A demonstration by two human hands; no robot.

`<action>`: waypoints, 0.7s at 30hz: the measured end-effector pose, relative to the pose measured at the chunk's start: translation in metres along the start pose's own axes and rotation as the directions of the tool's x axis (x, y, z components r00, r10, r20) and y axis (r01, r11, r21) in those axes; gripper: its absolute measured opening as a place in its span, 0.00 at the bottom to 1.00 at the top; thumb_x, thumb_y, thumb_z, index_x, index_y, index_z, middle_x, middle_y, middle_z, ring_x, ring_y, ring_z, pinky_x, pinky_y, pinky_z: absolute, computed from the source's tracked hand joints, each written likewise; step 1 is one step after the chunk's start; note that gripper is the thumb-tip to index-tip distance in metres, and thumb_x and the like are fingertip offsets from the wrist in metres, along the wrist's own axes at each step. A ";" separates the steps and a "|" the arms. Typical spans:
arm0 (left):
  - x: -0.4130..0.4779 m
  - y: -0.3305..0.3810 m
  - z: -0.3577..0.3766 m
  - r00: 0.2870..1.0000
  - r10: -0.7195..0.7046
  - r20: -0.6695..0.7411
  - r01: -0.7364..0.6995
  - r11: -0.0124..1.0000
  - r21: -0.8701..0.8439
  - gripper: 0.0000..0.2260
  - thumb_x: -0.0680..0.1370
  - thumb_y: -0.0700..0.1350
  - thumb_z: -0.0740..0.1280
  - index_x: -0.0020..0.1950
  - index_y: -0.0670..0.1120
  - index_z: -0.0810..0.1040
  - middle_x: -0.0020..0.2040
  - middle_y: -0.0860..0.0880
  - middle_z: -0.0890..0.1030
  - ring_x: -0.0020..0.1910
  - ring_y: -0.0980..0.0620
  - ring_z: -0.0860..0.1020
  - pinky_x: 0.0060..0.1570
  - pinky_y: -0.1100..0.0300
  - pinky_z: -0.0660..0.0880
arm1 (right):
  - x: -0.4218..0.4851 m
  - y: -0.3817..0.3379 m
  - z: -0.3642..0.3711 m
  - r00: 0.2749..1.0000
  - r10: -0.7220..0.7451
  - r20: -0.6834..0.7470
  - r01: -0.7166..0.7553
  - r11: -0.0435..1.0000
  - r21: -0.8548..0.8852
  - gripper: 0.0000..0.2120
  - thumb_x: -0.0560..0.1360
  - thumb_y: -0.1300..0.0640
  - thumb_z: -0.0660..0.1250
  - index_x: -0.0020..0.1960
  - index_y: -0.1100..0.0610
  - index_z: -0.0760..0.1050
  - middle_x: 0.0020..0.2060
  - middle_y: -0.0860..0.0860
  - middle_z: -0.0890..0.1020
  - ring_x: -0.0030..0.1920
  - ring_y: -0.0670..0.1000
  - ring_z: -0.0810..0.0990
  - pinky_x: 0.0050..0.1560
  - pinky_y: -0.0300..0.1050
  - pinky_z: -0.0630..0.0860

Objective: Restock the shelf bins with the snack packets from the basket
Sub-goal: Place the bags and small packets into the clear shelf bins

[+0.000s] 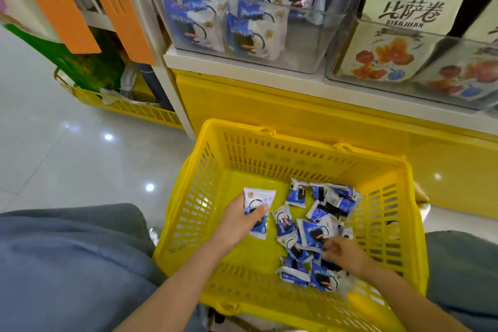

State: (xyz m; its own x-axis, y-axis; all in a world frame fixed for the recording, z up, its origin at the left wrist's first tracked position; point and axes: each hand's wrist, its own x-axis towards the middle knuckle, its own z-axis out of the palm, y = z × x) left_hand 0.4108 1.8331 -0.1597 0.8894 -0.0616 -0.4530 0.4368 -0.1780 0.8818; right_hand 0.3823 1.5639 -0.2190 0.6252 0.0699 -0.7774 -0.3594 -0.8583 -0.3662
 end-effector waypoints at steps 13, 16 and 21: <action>0.000 -0.008 0.010 1.000 -0.015 0.020 0.013 0.997 0.080 0.08 0.76 0.41 0.67 0.53 0.48 0.73 0.49 0.51 0.79 0.46 0.58 0.77 0.41 0.75 0.72 | 0.003 -0.009 0.028 0.985 -0.022 0.171 0.125 0.773 -0.622 0.10 0.76 0.52 0.64 0.40 0.51 0.65 0.48 0.50 0.68 0.57 0.52 0.69 0.54 0.47 0.68; -0.004 -0.008 0.009 0.999 -0.025 0.032 0.023 0.997 0.075 0.07 0.76 0.41 0.67 0.52 0.49 0.73 0.49 0.51 0.79 0.45 0.61 0.76 0.40 0.76 0.71 | 0.000 -0.005 0.027 0.990 -0.059 0.130 0.117 0.860 -0.497 0.07 0.77 0.54 0.64 0.47 0.51 0.66 0.47 0.50 0.68 0.47 0.49 0.66 0.45 0.39 0.65; -0.009 -0.005 0.007 0.998 -0.054 0.028 0.052 0.995 0.087 0.07 0.77 0.41 0.67 0.53 0.48 0.73 0.50 0.50 0.78 0.46 0.57 0.76 0.39 0.76 0.71 | -0.009 -0.021 0.010 0.985 -0.130 -0.111 0.113 0.982 -0.149 0.12 0.77 0.50 0.65 0.56 0.50 0.66 0.52 0.50 0.76 0.45 0.47 0.74 0.42 0.36 0.69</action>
State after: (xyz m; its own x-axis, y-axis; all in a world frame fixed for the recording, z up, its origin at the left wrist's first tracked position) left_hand 0.3991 1.8277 -0.1612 0.8602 -0.0794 -0.5038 0.4688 -0.2660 0.8423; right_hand 0.3776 1.5860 -0.2096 0.7397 0.1243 -0.6614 -0.1788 -0.9111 -0.3713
